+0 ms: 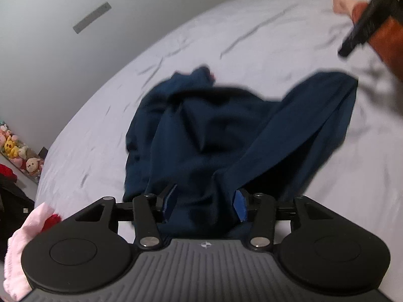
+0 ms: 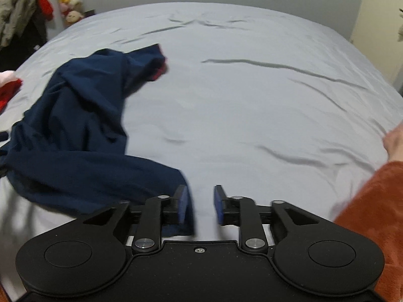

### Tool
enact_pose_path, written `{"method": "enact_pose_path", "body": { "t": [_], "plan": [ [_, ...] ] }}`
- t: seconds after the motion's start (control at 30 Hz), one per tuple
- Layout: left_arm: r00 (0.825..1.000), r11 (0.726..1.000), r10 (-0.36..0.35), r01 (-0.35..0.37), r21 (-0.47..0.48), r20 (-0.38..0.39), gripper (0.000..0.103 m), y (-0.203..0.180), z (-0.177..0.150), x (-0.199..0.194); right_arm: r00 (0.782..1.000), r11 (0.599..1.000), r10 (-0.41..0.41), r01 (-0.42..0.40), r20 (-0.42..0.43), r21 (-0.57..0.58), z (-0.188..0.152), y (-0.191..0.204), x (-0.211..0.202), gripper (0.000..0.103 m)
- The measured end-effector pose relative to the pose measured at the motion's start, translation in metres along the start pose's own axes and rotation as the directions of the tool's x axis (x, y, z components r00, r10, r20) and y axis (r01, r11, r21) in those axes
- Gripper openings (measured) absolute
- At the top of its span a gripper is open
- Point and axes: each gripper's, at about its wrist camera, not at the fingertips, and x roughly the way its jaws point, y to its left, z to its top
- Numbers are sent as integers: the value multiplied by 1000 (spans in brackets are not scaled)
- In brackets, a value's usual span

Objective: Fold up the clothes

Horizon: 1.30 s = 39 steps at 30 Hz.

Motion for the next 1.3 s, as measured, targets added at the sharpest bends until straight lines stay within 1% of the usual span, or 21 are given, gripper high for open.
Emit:
{"method": "enact_pose_path", "body": {
  "t": [0.1, 0.13, 0.17, 0.2, 0.27, 0.33, 0.5, 0.6, 0.8, 0.9, 0.97, 1.03, 1.13, 1.23, 1.27, 1.3],
  "plan": [
    [999, 999, 30, -31, -10, -27, 50, 14, -15, -4, 1000, 1000, -1, 1, -1, -3, 1, -2, 1, 28],
    [999, 999, 41, -42, -19, -32, 51, 19, -18, -5, 1000, 1000, 12, -12, -6, -20, 2, 1, 2, 29],
    [998, 998, 46, -47, -28, -36, 51, 23, -21, -7, 999, 999, 30, -31, -13, -43, 1, 5, 2, 31],
    [998, 998, 48, -50, -37, -38, 53, 27, -23, -8, 999, 997, 48, -49, -21, -66, 1, 10, 3, 37],
    [998, 997, 52, -54, -49, -41, 57, 34, -27, -12, 996, 990, 81, -85, -35, -116, 0, 22, 4, 42],
    [997, 997, 59, -61, -47, -43, 60, 41, -30, -14, 993, 981, 102, -109, -52, -164, -3, 33, 5, 42],
    [997, 998, 61, -62, -33, -45, 61, 47, -31, -20, 984, 947, 147, -168, -96, -275, -13, 61, 7, 42],
    [998, 998, 54, -56, -43, -36, 61, 48, -31, -24, 980, 930, 170, -196, -106, -313, -17, 70, 8, 42],
    [998, 996, 56, -57, -67, -19, 61, 49, -27, -29, 983, 911, 152, -181, -108, -369, -26, 83, 20, 42],
    [998, 994, 56, -57, -88, -10, 61, 54, -25, -30, 982, 908, 157, -184, -101, -377, -27, 86, 22, 42],
    [998, 994, 55, -55, -94, 1, 61, 56, -23, -31, 980, 901, 177, -199, -92, -385, -26, 92, 21, 43],
    [999, 994, 54, -53, -93, 5, 60, 56, -22, -32, 976, 880, 206, -218, -73, -422, -26, 104, 20, 45],
    [999, 994, 53, -52, -96, 8, 60, 57, -22, -32, 980, 847, 196, -190, -40, -496, -30, 123, 23, 47],
    [999, 994, 48, -47, -99, 12, 61, 57, -23, -32, 983, 830, 184, -159, -6, -535, -32, 132, 27, 45],
    [999, 994, 45, -43, -99, 13, 61, 56, -23, -32, 986, 839, 165, -134, 11, -528, -31, 132, 29, 36],
    [999, 994, 43, -42, -99, 13, 61, 56, -23, -32, 989, 851, 146, -111, 28, -514, -29, 129, 31, 23]
  ]
}}
